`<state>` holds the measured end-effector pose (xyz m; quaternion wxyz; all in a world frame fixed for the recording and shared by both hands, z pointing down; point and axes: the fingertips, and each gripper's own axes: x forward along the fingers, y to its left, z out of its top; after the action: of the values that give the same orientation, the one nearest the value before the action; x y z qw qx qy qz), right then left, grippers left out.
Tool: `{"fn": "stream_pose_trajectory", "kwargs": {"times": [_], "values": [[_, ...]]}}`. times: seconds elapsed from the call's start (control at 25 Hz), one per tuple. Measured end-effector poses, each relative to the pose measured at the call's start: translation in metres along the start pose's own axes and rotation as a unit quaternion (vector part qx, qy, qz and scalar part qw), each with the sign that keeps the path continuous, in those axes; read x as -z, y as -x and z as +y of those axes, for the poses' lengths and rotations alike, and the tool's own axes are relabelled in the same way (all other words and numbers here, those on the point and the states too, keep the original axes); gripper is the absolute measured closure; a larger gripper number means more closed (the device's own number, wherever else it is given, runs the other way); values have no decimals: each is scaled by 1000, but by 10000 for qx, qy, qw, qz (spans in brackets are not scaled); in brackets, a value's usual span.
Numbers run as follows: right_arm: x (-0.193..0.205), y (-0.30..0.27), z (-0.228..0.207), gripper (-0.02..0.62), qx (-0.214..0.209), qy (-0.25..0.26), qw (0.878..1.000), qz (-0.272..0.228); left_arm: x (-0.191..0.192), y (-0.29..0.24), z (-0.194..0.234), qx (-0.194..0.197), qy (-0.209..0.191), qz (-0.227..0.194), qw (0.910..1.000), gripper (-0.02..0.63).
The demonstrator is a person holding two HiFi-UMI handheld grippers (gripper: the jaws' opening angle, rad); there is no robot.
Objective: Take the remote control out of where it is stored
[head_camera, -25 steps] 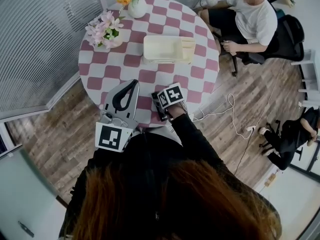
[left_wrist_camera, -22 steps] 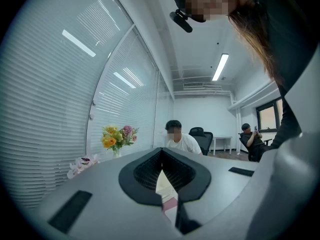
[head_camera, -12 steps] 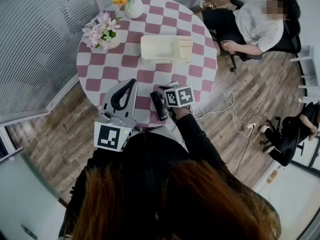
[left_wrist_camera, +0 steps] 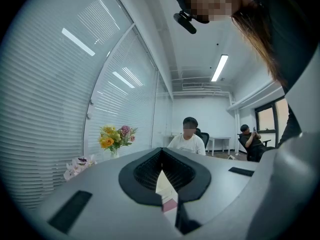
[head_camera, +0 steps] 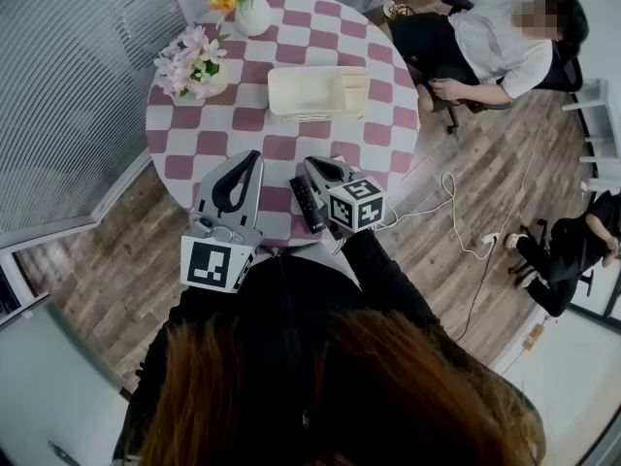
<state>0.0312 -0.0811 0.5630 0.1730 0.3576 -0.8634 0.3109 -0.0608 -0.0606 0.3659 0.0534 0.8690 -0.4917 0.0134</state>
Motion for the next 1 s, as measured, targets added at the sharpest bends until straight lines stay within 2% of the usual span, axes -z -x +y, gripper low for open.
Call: {"fn": "stream_pose_trajectory", "kwargs": {"times": [0.16,0.4,0.52,0.8,1.0], "values": [[-26,12,16,580,-215,246,9953,-914,0,-1,-1,8,-1,24,10000,597],[-70,43,28,580,-159,598,9752,-2125,-1,-2,-1,11,-9,3,10000,597],[-87,56,36,580,-143,802,9692,-2325,-3,-3,-1,34,-45,-92,9999,597],[-128,87,81,580,-250,1279,9586,-2532,-2,-2,-3,86,-54,-5,9999,597],[-137,104,102,580,-327,1349,9522,-2722,-2,1,-5,75,-114,21,9999,597]]}}
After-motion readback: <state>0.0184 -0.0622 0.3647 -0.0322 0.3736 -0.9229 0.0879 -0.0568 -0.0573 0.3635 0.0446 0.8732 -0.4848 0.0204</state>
